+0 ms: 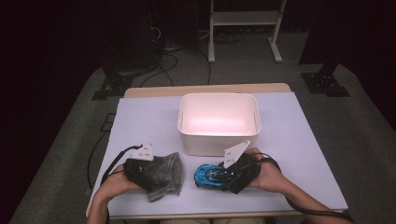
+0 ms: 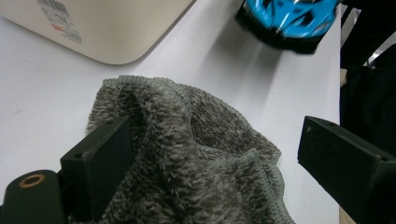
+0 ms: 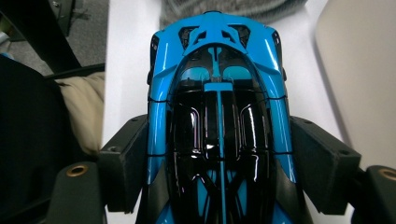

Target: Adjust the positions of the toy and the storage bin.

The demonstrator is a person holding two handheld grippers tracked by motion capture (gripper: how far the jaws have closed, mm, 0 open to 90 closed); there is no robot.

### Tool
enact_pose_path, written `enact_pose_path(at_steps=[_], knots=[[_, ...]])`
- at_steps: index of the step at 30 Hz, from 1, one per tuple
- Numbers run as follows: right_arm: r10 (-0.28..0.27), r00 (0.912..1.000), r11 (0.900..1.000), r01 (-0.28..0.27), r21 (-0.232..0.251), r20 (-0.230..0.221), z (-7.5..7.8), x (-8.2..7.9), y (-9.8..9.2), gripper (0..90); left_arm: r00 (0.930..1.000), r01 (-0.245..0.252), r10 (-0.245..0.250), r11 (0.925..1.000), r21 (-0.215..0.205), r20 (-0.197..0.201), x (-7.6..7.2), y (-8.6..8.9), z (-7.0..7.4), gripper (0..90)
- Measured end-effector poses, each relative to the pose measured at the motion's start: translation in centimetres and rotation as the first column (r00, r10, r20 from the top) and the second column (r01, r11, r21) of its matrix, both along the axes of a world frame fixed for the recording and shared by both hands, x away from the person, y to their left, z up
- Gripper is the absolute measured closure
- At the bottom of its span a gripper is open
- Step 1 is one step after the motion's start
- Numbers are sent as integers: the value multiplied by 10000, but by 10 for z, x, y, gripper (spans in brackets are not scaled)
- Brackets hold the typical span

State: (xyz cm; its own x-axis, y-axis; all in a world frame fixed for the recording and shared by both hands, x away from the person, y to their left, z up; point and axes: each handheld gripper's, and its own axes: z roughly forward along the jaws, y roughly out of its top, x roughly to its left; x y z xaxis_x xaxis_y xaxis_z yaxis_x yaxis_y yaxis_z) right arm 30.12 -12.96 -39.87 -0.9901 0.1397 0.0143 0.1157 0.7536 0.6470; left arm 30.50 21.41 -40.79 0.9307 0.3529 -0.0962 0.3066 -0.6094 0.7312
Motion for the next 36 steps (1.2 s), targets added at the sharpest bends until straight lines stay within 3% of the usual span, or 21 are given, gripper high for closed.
enact_pose_path(at_steps=[24, 36], knots=[[367, 9993, 9975, -372, 608, 84, 89, 9, -4, 253, 9999, -98, 97, 9998, -187, -56, 2, 3, -1, 98], [438, 9984, 9966, -461, 678, 349, 118, 26, -2, 253, 9998, -207, 207, 9994, -277, -20, 2, 7, 1, 98]])
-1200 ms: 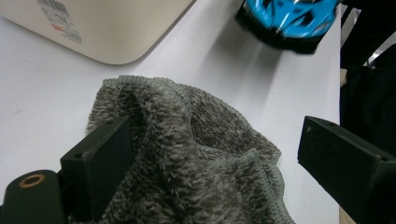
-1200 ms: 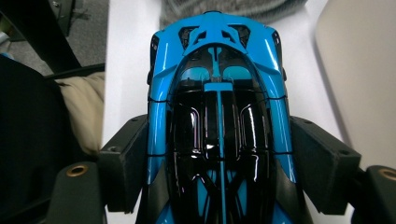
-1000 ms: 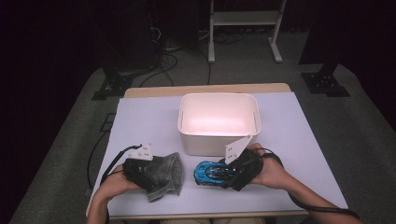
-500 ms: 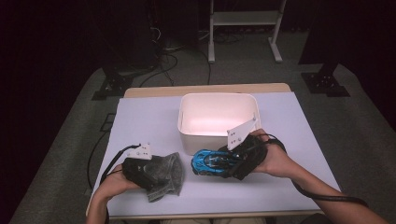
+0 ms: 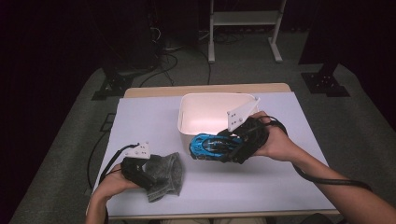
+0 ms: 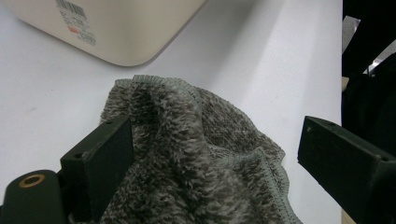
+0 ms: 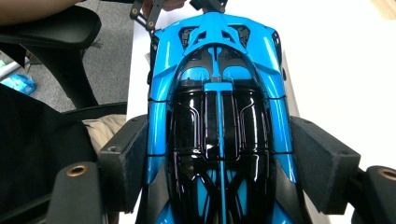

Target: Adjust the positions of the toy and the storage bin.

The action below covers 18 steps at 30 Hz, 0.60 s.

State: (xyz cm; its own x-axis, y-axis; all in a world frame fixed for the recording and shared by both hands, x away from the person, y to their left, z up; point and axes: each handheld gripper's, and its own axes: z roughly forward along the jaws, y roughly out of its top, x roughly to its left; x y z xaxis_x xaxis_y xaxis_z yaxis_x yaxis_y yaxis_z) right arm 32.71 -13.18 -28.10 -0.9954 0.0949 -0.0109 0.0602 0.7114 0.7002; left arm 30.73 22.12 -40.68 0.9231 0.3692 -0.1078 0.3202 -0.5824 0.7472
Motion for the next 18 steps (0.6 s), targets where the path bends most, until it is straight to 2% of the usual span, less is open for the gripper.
enact_pose_path(at_steps=[9, 18], knots=[[-5, 9995, 9999, 9, -124, 316, 23, 18, 5, 253, 10000, -81, 81, 9999, -109, 14, 0, 2, 0, 98], [-232, 9994, 9994, 239, -252, 273, 29, 41, 5, 253, 9997, -246, 246, 9995, -196, 37, 1, 6, 1, 98]])
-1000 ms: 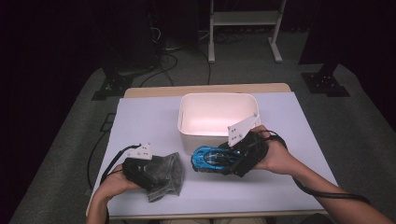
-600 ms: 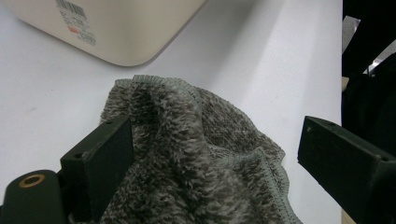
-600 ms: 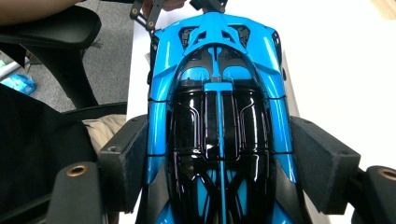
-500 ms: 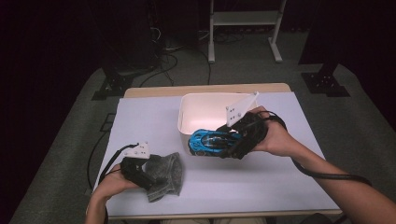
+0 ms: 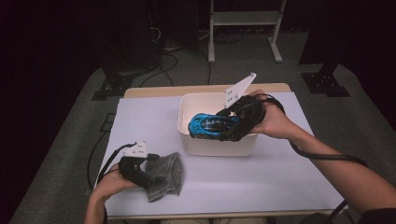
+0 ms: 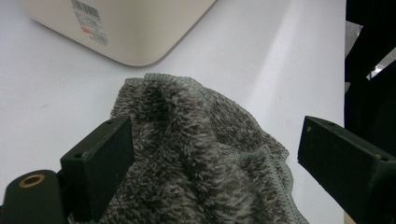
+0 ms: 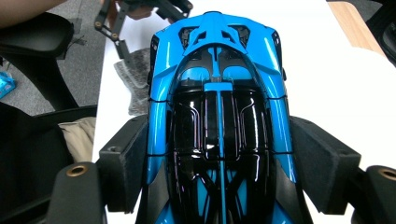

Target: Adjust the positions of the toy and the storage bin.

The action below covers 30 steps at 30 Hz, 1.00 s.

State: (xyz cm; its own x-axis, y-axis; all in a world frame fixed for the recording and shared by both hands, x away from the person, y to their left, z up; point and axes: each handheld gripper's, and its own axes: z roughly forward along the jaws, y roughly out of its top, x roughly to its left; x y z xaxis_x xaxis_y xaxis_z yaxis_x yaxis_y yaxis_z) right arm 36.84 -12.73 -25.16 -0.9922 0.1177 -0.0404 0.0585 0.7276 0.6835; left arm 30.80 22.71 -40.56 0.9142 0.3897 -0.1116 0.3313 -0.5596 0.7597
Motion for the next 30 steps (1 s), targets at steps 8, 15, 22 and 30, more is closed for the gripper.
enact_pose_path(at_steps=[8, 15, 22, 30], knots=[[-154, 9999, 9999, 154, -73, -39, 3, 23, -2, 253, 9999, -145, 145, 9999, -9, -23, 1, 2, -1, 98], [-242, 9997, 9994, 241, -262, -33, 0, 41, 0, 253, 9997, -245, 245, 9997, -57, -7, 1, 4, 0, 98], [-257, 9995, 9985, 248, -495, -173, -10, 64, 6, 253, 9997, -263, 263, 9997, 17, -29, 2, 7, -1, 98], [-349, 9985, 9975, 323, -624, -415, -24, 80, 10, 253, 9994, -356, 356, 9994, -10, -27, 1, 9, -1, 98]])
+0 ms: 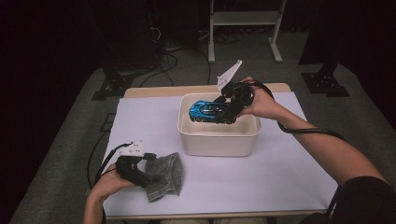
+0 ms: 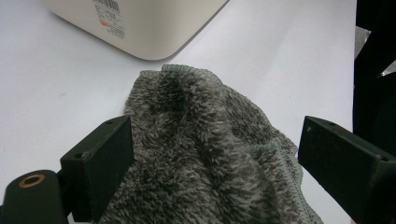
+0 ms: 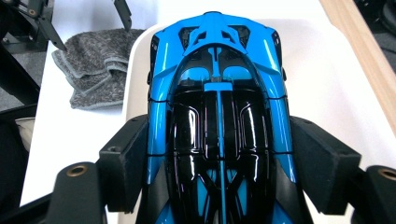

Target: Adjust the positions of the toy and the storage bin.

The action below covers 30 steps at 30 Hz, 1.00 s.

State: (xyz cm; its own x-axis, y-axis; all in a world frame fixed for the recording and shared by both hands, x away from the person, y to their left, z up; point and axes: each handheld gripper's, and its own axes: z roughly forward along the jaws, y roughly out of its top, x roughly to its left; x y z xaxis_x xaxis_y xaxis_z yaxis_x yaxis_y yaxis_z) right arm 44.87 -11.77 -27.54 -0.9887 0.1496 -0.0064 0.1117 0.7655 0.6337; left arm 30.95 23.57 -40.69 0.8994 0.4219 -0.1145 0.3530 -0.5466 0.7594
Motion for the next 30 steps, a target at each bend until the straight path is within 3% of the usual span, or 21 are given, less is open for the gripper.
enact_pose_path(at_steps=[10, 30], knots=[[136, 9995, 9991, -148, -406, -294, -19, 13, 10, 254, 10000, 5, -5, 10000, 3, -47, 0, 1, -1, 98], [262, 9968, 9929, -348, -1136, -760, -48, 23, 25, 253, 10000, 26, -27, 9999, -129, -44, -1, 1, 0, 98]])
